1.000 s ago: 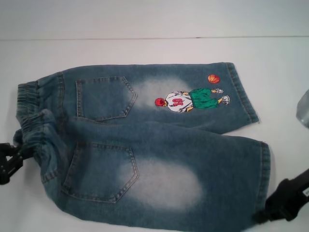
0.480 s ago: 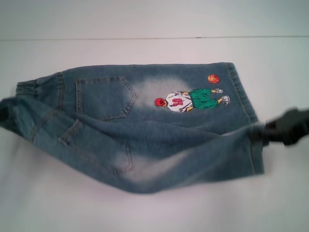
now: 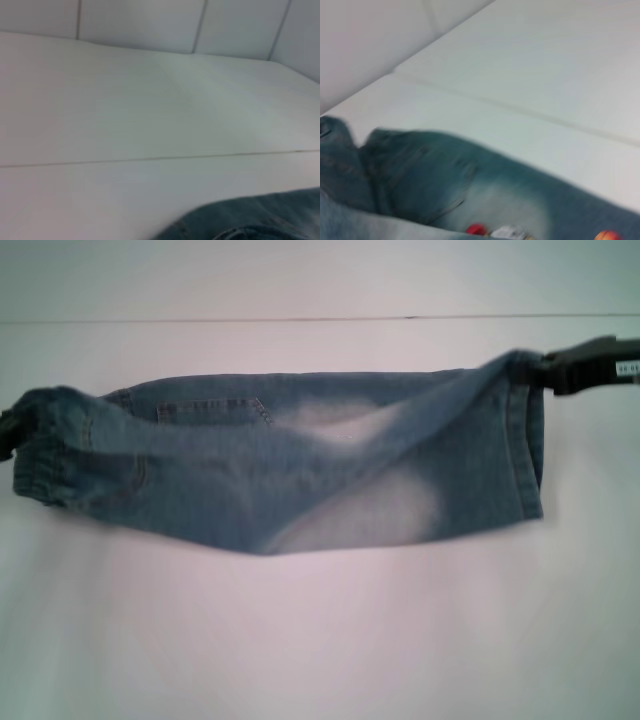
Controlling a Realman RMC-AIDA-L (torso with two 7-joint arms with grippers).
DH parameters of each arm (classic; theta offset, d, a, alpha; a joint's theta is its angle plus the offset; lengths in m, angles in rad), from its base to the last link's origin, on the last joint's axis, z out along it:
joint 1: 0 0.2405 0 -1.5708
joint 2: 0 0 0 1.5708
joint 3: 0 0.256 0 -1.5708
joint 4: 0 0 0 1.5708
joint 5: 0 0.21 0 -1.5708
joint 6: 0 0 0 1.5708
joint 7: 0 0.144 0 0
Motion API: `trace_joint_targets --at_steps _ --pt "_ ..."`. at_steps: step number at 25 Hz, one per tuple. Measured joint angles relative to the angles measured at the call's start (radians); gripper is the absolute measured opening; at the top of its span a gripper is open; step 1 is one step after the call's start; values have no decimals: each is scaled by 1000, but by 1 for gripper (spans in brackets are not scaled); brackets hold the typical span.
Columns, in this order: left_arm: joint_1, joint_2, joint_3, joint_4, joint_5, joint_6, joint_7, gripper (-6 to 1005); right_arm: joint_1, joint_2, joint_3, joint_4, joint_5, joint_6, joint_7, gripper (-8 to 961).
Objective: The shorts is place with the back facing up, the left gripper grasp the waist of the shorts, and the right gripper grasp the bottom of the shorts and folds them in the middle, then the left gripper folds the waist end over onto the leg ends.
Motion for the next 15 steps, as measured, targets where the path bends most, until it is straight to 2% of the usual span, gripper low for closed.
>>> trace_joint_targets --at_steps 5,9,12,15 --pt "-26 1 47 -24 4 -134 -52 181 37 1 -1 39 2 144 4 11" --pt "-30 8 92 -53 9 -222 -86 184 75 -16 -10 135 -4 267 7 12" --pt "-31 9 113 -67 14 -253 -87 186 87 -22 -57 192 -9 357 7 12" --pt "-26 9 138 -78 15 -275 -85 189 94 -16 -97 212 -9 415 9 11"
